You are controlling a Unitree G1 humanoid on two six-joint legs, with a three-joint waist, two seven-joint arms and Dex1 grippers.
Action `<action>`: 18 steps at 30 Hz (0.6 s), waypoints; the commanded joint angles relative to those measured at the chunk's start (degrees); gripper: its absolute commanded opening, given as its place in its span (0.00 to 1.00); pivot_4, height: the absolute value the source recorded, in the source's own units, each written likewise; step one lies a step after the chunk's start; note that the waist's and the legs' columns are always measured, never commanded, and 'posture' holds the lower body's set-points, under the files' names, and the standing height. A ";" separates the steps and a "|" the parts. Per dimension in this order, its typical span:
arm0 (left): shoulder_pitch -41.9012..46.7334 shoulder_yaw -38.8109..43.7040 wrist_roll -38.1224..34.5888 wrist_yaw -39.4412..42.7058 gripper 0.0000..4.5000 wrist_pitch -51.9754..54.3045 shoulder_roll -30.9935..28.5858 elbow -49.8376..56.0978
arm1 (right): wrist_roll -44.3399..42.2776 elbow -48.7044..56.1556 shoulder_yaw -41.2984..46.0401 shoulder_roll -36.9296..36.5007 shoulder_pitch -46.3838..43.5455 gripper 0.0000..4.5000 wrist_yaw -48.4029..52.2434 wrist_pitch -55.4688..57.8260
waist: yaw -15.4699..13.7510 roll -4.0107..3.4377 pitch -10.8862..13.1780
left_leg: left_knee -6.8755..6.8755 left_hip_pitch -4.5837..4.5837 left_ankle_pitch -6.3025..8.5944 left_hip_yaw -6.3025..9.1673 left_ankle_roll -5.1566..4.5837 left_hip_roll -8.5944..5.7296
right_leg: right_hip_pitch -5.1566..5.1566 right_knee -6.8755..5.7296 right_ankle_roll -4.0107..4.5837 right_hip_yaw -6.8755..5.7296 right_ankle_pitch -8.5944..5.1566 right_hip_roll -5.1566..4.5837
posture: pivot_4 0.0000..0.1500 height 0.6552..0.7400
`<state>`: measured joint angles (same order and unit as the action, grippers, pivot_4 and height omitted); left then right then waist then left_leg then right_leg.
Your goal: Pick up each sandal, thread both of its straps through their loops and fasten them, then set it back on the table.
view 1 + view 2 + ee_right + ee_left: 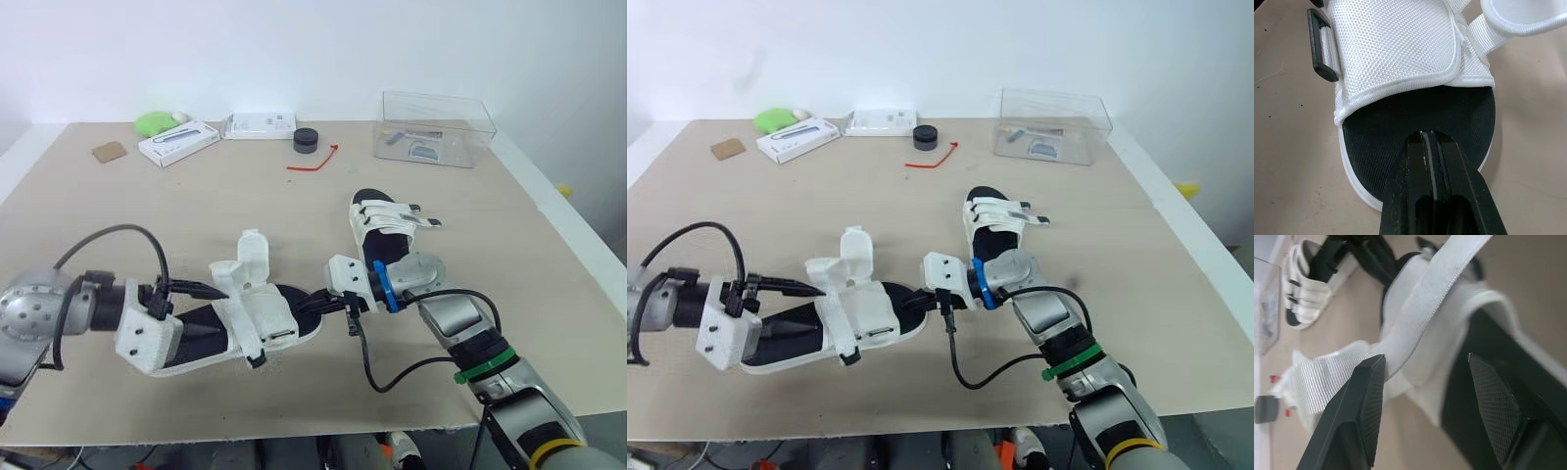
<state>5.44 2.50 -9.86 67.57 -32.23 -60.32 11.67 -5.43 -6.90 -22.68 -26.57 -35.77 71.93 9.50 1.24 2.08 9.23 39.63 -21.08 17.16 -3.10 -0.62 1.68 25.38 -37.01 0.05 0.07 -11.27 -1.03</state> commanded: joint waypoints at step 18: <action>-2.47 2.68 5.72 -8.80 0.98 -4.64 3.41 6.71 | 1.15 -4.09 -0.87 2.62 -2.21 0.00 1.38 -2.39 | 0.10 0.00 0.00 | -0.12 0.17 -0.01 -0.03 0.01 0.24 | -0.01 -0.06 0.26 0.10 0.02 0.33 | 1.00 1.00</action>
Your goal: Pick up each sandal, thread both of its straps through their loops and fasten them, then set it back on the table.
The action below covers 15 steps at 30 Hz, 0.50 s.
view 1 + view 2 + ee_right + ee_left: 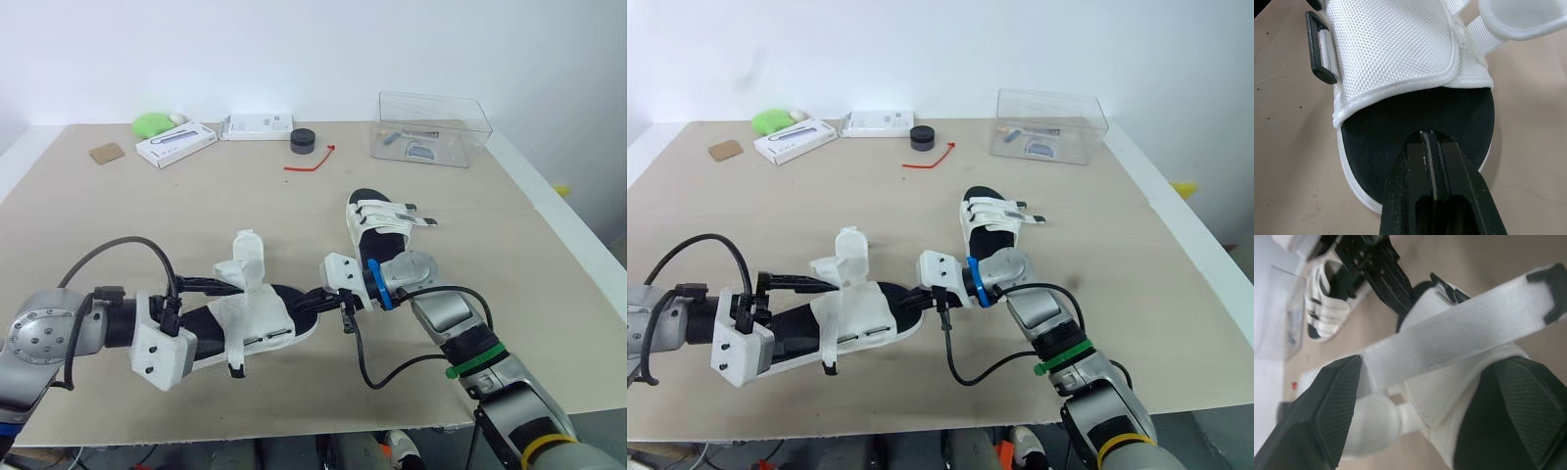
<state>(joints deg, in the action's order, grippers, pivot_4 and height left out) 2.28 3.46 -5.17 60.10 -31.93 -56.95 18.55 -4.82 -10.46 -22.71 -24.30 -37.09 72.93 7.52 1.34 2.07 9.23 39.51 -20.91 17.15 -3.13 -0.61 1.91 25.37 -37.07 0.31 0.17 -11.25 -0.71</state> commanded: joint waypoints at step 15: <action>-11.85 12.66 -29.95 -4.22 0.98 32.04 -7.59 7.98 | 0.85 -0.28 -0.43 -0.22 -0.09 0.00 0.66 -0.82 | -0.07 0.08 0.02 | -0.08 0.13 0.01 -0.18 0.00 0.19 | -0.01 0.00 -0.12 -0.08 -0.16 -0.13 | 1.00 1.00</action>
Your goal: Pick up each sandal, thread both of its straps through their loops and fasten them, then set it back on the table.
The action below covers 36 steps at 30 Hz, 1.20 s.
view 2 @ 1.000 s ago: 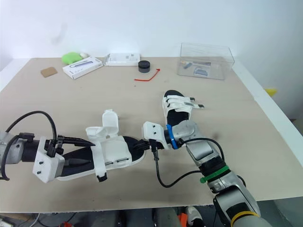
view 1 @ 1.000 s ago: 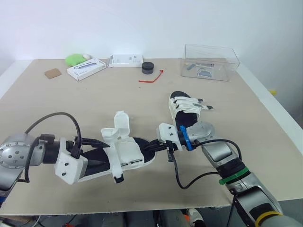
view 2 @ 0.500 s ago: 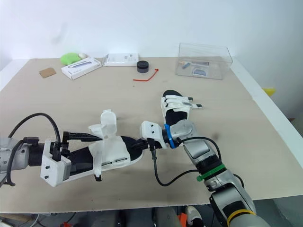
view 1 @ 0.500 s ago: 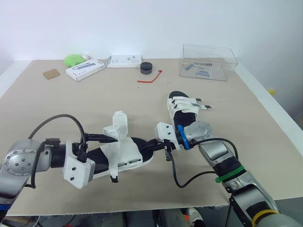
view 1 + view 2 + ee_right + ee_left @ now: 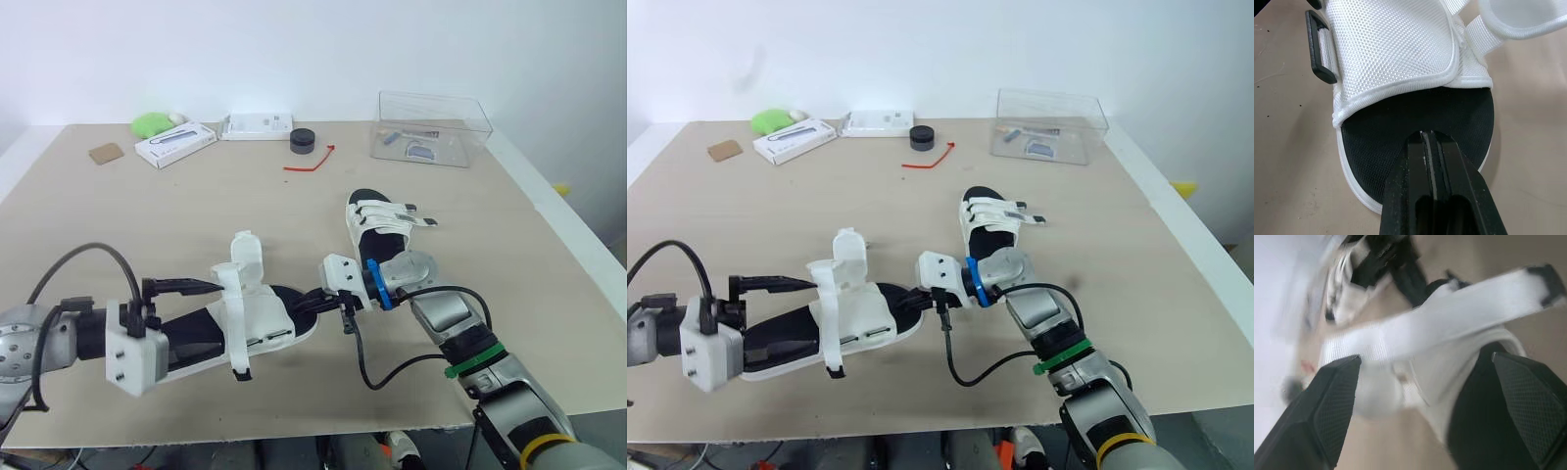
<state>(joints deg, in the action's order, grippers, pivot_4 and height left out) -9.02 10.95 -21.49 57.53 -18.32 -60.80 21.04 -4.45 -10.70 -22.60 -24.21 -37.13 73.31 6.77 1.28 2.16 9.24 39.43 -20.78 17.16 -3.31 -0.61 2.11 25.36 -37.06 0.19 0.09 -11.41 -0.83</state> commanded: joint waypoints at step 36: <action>0.68 0.12 -44.64 -12.22 0.98 69.69 12.11 12.38 | 1.13 1.38 -0.35 -0.18 0.56 0.00 -1.67 1.75 | -0.08 -0.11 0.03 | -0.11 0.27 -0.19 0.09 0.61 0.01 | -0.09 -0.10 0.19 0.52 0.00 0.57 | 1.00 1.00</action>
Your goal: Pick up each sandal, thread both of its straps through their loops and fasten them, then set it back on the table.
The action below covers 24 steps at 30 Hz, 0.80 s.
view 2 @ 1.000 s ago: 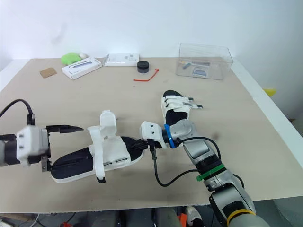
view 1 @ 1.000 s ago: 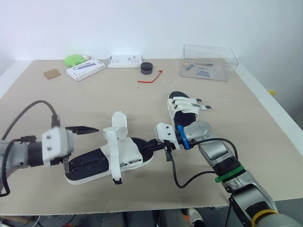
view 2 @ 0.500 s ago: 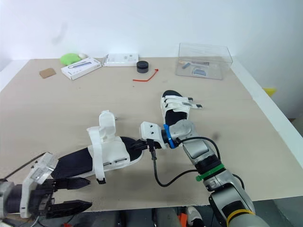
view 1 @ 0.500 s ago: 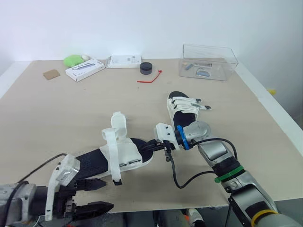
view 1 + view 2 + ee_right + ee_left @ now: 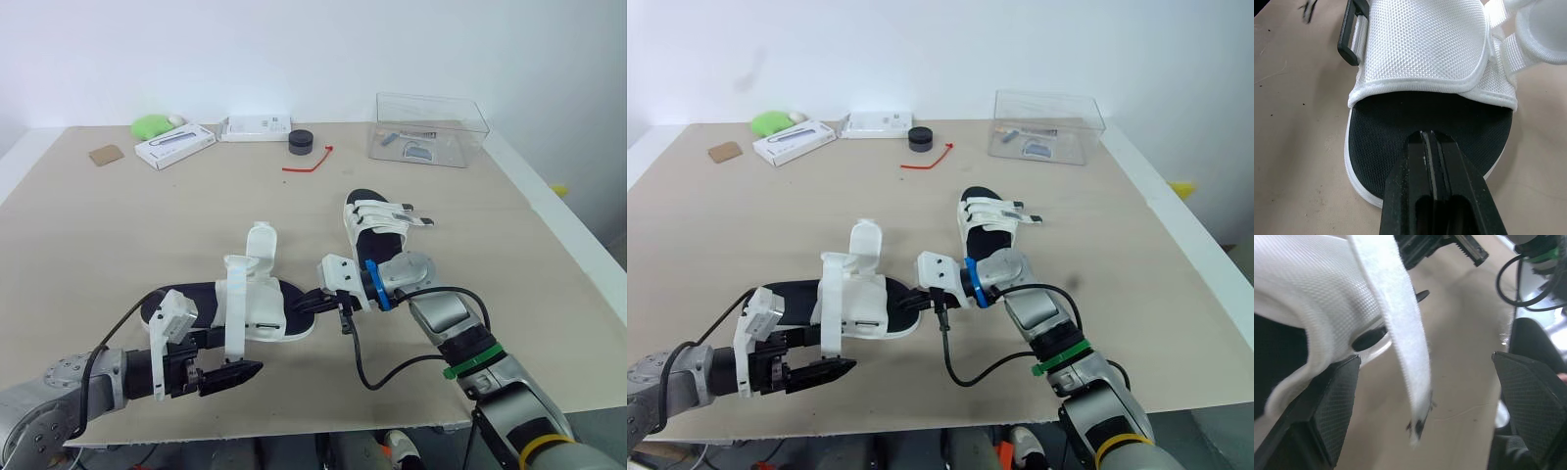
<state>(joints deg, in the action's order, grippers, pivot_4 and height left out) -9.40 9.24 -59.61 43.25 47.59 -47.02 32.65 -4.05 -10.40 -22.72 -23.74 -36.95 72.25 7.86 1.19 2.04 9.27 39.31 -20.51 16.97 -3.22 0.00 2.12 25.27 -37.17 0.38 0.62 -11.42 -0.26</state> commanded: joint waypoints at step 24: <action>7.25 0.79 -5.42 7.52 0.98 9.56 -4.24 -5.97 | 0.90 1.37 0.00 -1.23 0.62 0.00 -1.38 0.68 | 0.00 0.00 0.02 | 0.00 -0.01 0.00 -0.01 0.01 0.00 | 0.02 0.00 0.15 0.02 -0.12 -0.03 | 1.00 1.00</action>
<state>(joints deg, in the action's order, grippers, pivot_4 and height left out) -3.09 10.13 -65.11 50.49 56.86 -51.37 26.34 -4.06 -9.66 -22.72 -24.14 -36.63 71.48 8.24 1.19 2.04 9.29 39.31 -20.52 16.97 -3.22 0.01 2.12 25.29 -37.16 0.53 0.64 -11.53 -0.29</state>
